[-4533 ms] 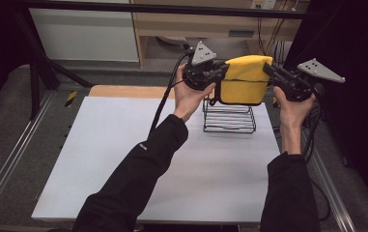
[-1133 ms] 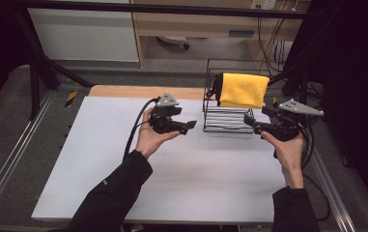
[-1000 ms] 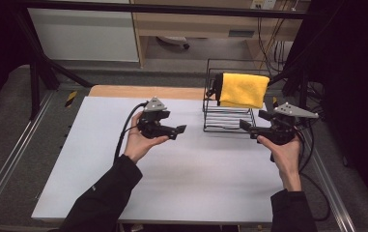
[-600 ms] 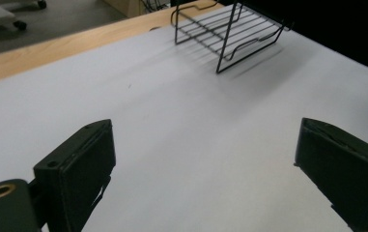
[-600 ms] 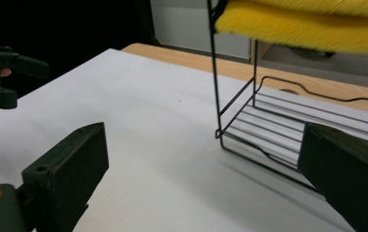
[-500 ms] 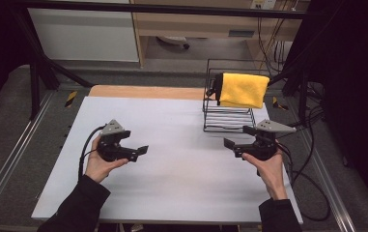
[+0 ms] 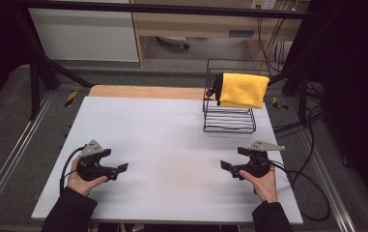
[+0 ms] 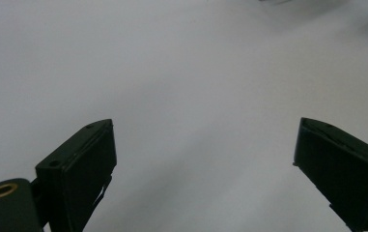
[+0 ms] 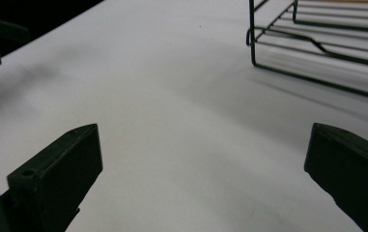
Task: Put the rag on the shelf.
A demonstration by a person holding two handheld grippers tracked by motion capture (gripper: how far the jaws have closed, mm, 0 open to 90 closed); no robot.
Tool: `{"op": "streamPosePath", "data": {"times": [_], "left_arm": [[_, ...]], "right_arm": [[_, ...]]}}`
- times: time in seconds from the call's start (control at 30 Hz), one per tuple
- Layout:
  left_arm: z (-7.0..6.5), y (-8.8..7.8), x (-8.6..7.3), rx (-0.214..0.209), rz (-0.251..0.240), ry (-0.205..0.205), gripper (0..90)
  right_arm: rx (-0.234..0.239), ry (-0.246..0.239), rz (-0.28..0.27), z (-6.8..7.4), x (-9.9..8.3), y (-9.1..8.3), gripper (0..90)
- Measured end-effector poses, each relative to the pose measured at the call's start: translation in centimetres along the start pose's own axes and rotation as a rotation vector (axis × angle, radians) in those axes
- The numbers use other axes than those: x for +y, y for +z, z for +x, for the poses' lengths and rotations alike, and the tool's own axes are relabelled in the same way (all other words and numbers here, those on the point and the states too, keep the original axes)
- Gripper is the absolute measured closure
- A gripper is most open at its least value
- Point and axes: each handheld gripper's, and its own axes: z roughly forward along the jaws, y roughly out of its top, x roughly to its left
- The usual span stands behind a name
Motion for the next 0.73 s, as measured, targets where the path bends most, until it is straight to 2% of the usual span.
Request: {"op": "streamPosePath", "data": {"times": [0.07, 0.33, 0.5, 0.73], "left_arm": [[0.1, -0.1, -0.5, 0.013, 0.006, 0.006, 7.9], [0.5, -0.8, -2.1, 0.018, 0.017, 0.005, 8.5], [0.7, -0.5, -2.7, 0.02, 0.026, -0.004, 8.5], [0.6, -0.3, -3.0, 0.023, 0.039, -0.001, 8.5]], "right_arm": [[-0.003, 0.003, 0.009, -0.2, -0.7, -0.1, 0.5], [0.011, 0.014, 0.044, -1.3, -3.3, -0.8, 0.6], [0.002, 0.008, 0.071, -1.6, -4.2, -1.2, 0.6], [0.004, 0.017, 0.073, -1.6, -4.4, -1.2, 0.6]]}}
